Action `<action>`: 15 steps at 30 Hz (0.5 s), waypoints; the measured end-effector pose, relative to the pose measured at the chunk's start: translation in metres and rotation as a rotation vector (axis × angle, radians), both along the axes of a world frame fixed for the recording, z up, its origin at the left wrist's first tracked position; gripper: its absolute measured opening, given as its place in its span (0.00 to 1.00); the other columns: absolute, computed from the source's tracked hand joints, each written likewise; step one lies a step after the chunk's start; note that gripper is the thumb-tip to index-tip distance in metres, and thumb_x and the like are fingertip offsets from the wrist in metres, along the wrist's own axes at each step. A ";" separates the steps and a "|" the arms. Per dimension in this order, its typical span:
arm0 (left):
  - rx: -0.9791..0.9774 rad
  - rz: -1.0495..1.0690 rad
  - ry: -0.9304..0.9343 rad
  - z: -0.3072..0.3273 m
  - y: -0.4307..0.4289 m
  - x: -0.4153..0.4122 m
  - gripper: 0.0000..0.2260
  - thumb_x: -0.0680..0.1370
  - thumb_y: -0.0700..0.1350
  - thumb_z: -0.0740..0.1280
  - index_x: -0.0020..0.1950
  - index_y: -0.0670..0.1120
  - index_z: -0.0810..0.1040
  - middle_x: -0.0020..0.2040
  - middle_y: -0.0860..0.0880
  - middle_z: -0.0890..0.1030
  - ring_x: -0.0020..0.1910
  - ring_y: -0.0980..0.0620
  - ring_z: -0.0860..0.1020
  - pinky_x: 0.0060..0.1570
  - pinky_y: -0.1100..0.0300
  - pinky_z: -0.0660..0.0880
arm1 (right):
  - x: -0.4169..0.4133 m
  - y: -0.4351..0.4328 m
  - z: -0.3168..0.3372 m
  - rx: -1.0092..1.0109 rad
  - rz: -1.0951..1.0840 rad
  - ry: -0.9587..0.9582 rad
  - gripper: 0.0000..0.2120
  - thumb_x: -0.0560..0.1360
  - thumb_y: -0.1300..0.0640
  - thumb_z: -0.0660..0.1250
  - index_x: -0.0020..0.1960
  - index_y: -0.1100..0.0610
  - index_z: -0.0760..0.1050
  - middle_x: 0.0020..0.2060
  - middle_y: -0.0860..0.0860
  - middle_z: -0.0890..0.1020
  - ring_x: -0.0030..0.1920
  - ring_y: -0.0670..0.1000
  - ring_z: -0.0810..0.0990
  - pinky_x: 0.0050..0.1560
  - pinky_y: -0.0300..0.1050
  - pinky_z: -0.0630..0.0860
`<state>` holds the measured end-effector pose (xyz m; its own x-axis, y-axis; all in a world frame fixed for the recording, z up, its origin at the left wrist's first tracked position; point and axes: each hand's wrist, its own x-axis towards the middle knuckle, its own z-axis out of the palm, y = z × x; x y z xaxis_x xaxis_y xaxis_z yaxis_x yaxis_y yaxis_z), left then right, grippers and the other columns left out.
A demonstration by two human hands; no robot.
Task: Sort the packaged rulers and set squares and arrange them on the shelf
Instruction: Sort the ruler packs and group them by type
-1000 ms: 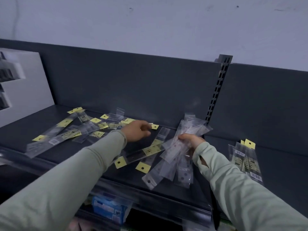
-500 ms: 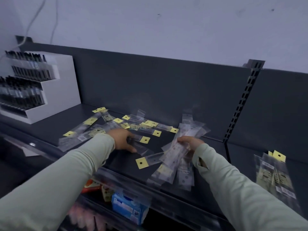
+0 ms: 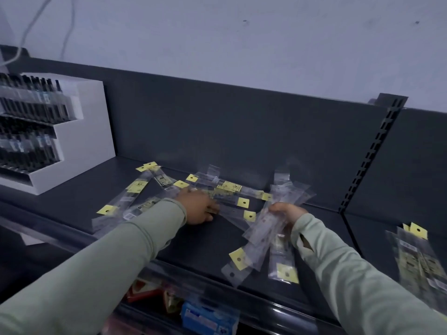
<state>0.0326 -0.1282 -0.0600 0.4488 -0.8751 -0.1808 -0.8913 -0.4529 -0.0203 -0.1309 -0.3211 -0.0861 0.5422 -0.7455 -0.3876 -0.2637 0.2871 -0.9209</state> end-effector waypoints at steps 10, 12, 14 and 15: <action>-0.069 -0.166 0.087 -0.004 -0.026 0.000 0.19 0.78 0.56 0.64 0.67 0.52 0.71 0.70 0.50 0.68 0.70 0.46 0.65 0.68 0.47 0.60 | -0.002 0.005 -0.004 -0.024 -0.076 0.096 0.20 0.67 0.59 0.72 0.56 0.64 0.75 0.35 0.58 0.77 0.31 0.55 0.75 0.30 0.42 0.69; -0.117 -0.166 0.107 -0.005 -0.029 0.003 0.15 0.76 0.56 0.67 0.59 0.51 0.74 0.62 0.51 0.73 0.64 0.49 0.70 0.65 0.48 0.62 | -0.006 0.007 -0.002 -0.029 -0.075 0.118 0.15 0.67 0.58 0.71 0.51 0.63 0.76 0.34 0.57 0.76 0.30 0.54 0.74 0.30 0.41 0.68; -0.121 -0.152 0.114 -0.003 -0.029 0.005 0.16 0.74 0.56 0.70 0.57 0.51 0.73 0.59 0.51 0.75 0.61 0.49 0.71 0.64 0.49 0.62 | -0.009 0.010 0.002 -0.034 -0.078 0.137 0.07 0.68 0.59 0.69 0.43 0.62 0.75 0.31 0.56 0.75 0.28 0.53 0.73 0.28 0.39 0.67; -0.112 -0.137 0.139 -0.001 -0.028 0.006 0.17 0.73 0.56 0.71 0.57 0.50 0.73 0.58 0.51 0.75 0.59 0.49 0.72 0.62 0.51 0.63 | -0.011 0.010 0.004 -0.032 -0.084 0.139 0.05 0.68 0.60 0.69 0.41 0.61 0.75 0.31 0.55 0.74 0.27 0.53 0.72 0.26 0.38 0.67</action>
<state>0.0389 -0.1563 -0.0614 0.3020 -0.9443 -0.1305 -0.9354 -0.3199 0.1508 -0.1421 -0.3106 -0.0826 0.4205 -0.7990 -0.4300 -0.3658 0.2844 -0.8862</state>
